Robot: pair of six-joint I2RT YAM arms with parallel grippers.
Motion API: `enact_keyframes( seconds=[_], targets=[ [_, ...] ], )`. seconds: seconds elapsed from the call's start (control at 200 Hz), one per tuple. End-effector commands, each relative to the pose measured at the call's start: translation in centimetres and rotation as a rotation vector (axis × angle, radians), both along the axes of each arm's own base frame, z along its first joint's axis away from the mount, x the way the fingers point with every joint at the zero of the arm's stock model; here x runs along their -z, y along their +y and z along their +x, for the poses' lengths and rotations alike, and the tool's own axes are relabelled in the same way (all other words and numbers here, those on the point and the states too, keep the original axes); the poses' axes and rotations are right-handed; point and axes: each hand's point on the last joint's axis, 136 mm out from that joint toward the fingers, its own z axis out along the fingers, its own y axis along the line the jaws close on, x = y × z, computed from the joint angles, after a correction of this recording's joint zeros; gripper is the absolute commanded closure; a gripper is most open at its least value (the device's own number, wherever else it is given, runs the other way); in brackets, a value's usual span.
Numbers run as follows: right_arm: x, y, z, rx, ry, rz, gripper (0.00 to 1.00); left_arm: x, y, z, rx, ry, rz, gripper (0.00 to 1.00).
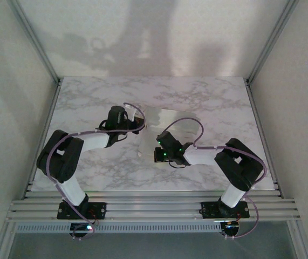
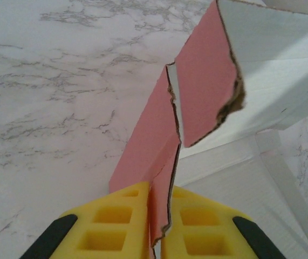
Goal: Fold the paper box
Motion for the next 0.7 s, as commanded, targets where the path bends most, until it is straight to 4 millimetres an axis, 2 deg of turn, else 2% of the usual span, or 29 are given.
enact_keyframes(
  seconds=[0.0, 0.39, 0.696],
  targets=[
    [0.8, 0.4, -0.5, -0.007, 0.03, -0.012, 1.0, 0.9, -1.0, -1.0, 0.018, 0.036, -0.024, 0.87],
    [0.9, 1.6, -0.8, -0.039, 0.039, -0.005, 1.0, 1.8, -1.4, -1.7, 0.011, 0.071, -0.034, 0.87],
    [1.0, 1.7, -0.9, -0.042, 0.043, -0.006, 1.0, 2.6, -1.5, -1.9, 0.006, 0.102, -0.043, 0.87]
  ],
)
